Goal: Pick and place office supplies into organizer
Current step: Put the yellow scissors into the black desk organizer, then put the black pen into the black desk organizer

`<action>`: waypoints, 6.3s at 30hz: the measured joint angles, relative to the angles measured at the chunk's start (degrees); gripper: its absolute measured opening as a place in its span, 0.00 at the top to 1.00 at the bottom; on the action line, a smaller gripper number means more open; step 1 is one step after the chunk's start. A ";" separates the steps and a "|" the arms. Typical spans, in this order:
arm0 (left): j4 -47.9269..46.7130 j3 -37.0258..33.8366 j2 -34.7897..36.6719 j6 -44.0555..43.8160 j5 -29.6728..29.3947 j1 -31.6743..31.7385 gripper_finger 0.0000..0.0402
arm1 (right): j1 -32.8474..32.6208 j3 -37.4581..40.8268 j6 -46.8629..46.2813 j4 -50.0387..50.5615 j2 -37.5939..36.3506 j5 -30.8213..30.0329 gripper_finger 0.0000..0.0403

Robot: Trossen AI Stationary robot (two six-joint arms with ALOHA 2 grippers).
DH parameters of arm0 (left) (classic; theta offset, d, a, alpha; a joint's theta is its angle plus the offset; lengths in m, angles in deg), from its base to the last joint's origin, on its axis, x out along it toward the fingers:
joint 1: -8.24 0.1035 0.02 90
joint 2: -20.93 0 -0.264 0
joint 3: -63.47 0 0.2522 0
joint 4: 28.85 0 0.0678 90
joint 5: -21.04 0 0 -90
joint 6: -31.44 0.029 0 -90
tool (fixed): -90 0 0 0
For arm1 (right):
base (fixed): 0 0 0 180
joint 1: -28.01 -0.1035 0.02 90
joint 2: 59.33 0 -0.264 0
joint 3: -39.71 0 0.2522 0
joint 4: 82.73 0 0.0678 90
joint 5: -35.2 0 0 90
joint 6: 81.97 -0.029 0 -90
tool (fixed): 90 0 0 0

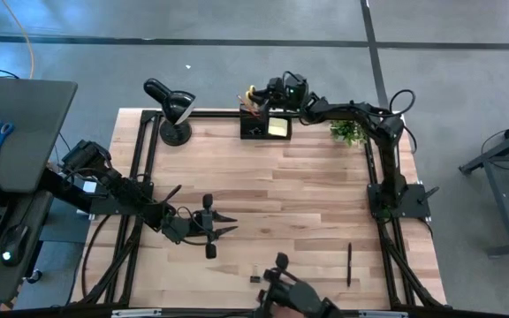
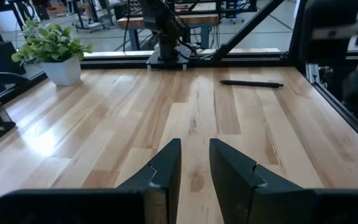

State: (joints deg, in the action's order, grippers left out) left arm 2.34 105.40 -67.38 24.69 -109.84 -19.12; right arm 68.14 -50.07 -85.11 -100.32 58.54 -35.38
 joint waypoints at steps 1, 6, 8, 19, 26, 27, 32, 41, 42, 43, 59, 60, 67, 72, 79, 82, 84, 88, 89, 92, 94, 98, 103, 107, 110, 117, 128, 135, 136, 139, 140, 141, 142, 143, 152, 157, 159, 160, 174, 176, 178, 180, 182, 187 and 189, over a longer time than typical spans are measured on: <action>0.03 0.00 0.00 -0.04 0.24 0.00 0.82 | -0.04 -0.03 0.07 0.82 -0.03 -0.80 0.82; 0.31 0.00 0.00 -0.04 0.33 0.00 0.82 | -0.85 -0.12 2.15 2.83 -0.22 -0.37 0.81; 0.48 0.00 0.00 0.07 0.33 0.00 0.82 | -1.19 -0.10 2.76 2.92 -0.20 0.11 0.79; 1.20 0.00 0.00 0.48 0.35 0.00 0.82 | -1.10 0.03 3.05 3.11 0.00 -0.81 0.53; 1.18 0.00 0.00 0.47 0.37 0.00 0.82 | -1.11 0.03 3.30 2.59 -4.48 0.92 0.49; 1.20 0.00 0.00 0.47 0.37 0.00 0.82 | -1.21 0.03 3.72 3.21 -5.68 1.29 0.50; 1.24 0.00 0.00 0.47 0.89 0.02 0.82 | -1.96 -0.06 8.12 10.60 -12.61 8.64 0.50; 3.06 -0.02 0.00 0.28 2.76 0.02 0.82 | -5.46 -0.04 3.85 34.36 -14.49 19.85 0.51; 3.05 -0.02 0.00 0.05 3.22 0.02 0.82 | -6.47 -0.01 5.94 40.14 -14.49 18.68 0.52; 3.04 -0.02 0.00 -0.11 3.57 0.02 0.82 | -7.66 0.03 8.13 45.82 -14.60 16.78 0.52; 3.22 -0.02 0.00 -3.89 6.48 -0.04 0.82 | -36.04 6.59 -0.90 69.12 -26.59 -18.92 0.60; 3.29 -0.02 0.00 -4.26 6.92 -0.04 0.82 | -37.60 9.78 -3.38 67.77 -28.64 -20.90 0.61; 4.05 0.00 0.00 -5.52 8.33 -0.02 0.82 | -48.55 31.07 -28.75 59.27 -44.41 -30.73 0.64; 6.16 0.02 0.00 -3.69 7.31 0.00 0.82 | -58.63 37.75 -41.57 59.35 -50.45 -32.95 0.64; 8.07 0.04 0.00 -2.16 6.75 0.02 0.82 | -71.88 38.61 -54.90 60.60 -49.64 -37.58 0.64; 8.07 0.04 0.00 -2.28 6.78 0.02 0.82 | -76.73 38.61 -67.83 64.05 -48.60 -38.55 0.64; 7.82 0.04 0.00 -2.49 6.78 0.02 0.82 | -79.71 38.61 -75.85 66.46 -47.95 -35.74 0.64; 7.52 0.04 0.00 -2.50 7.21 0.00 0.82 | -84.50 38.61 -88.29 68.59 -47.25 -27.83 0.64; 7.53 0.04 0.00 -2.50 7.73 0.00 0.82 | -85.48 38.61 -90.78 68.40 -47.27 -26.67 0.64; 7.52 0.04 0.00 -2.32 8.39 0.00 0.82 | -87.93 38.61 -98.52 68.54 -47.28 -24.60 0.64; 7.52 0.04 0.00 -1.97 8.50 0.00 0.82 | -88.96 38.61 -102.29 68.93 -47.04 -23.55 0.64; 7.60 0.04 0.00 -0.79 8.51 0.00 0.82 | -90.04 38.61 -106.33 69.19 -44.73 -21.36 0.64; 7.65 0.06 0.00 1.04 8.44 0.00 0.82 | -90.17 38.61 -106.50 66.21 -38.83 -15.62 0.64; 7.67 0.07 0.00 0.99 8.37 0.00 0.82 | -90.19 37.39 -106.11 65.54 -34.98 -14.74 0.64; 7.67 0.07 0.00 0.51 8.33 0.02 0.82 | -90.19 36.36 -105.36 65.47 -33.13 -14.67 0.65; 7.65 0.07 0.00 -0.54 8.33 0.00 0.82 | -90.15 35.04 -103.39 66.38 -31.10 -13.92 0.70; 7.58 0.07 0.00 -0.56 8.33 0.00 0.82 | -89.99 35.04 -101.32 67.46 -31.06 -13.94 0.83; 7.56 0.07 0.00 -0.56 8.33 0.01 0.82 | -88.57 35.07 -97.45 67.50 -31.06 -14.38 0.92; 7.56 0.07 0.00 -0.56 8.33 0.02 0.82 | -88.27 35.07 -96.85 67.48 -31.06 -14.34 0.92; 7.56 0.07 0.00 -0.56 8.33 0.00 0.82 | -87.22 35.07 -94.95 67.39 -31.06 -14.37 0.93; 7.56 0.07 0.00 -0.56 8.33 0.00 0.82 | -86.84 35.07 -94.30 67.36 -31.06 -14.48 0.92; 7.58 0.07 0.00 -0.55 8.33 0.00 0.82 | -86.47 35.07 -93.83 67.32 -31.06 -14.85 0.92; 7.56 0.07 0.00 -0.56 8.33 0.00 0.82 | -86.04 35.09 -93.22 67.23 -31.06 -15.43 0.91; 7.56 0.07 0.00 -0.53 8.33 0.00 0.82 | -85.59 35.09 -92.47 67.08 -31.06 -16.07 0.91; 7.58 0.06 0.00 0.34 8.31 0.00 0.82 | -77.49 35.17 -79.41 62.94 -30.95 -24.42 0.92; 7.60 0.07 0.00 0.36 8.30 0.00 0.82 | -70.01 35.22 -66.66 55.55 -30.93 -28.54 0.92; 7.58 0.07 0.00 0.38 8.31 0.01 0.82 | -67.16 35.22 -61.34 52.33 -30.93 -28.75 0.92; 7.56 0.07 0.00 0.39 8.31 0.00 0.82 | -65.72 35.22 -58.84 50.89 -30.93 -28.89 0.92; 7.16 0.07 0.00 1.19 7.97 0.00 0.82 | -51.50 34.52 -33.76 39.79 -29.46 -29.27 0.92; 6.94 0.07 0.00 1.19 6.80 0.00 0.82 | -50.90 32.61 -30.24 40.17 -28.36 -29.58 0.92; 6.23 0.07 -0.02 1.19 6.72 0.02 0.82 | -50.45 29.78 -26.58 40.64 -26.76 -30.57 0.92; 5.87 0.07 -0.02 1.19 6.54 0.02 0.82 | -49.94 26.36 -23.17 42.77 -24.94 -31.82 0.92; 5.79 0.07 -0.02 1.19 6.39 0.00 0.82 | -49.32 22.84 -20.51 45.11 -22.82 -32.50 0.92; 3.37 0.07 -0.02 1.97 6.34 0.02 0.82 | -48.61 15.00 -14.82 50.43 -17.42 -29.08 0.92; 1.51 0.07 -0.02 2.06 5.60 0.00 0.82 | -48.62 12.76 -12.62 50.88 -14.86 -26.64 0.92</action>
State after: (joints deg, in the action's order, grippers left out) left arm 3.85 105.46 -67.40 26.75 -104.24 -19.12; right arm 19.52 -37.31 -97.73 -49.44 43.68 -62.02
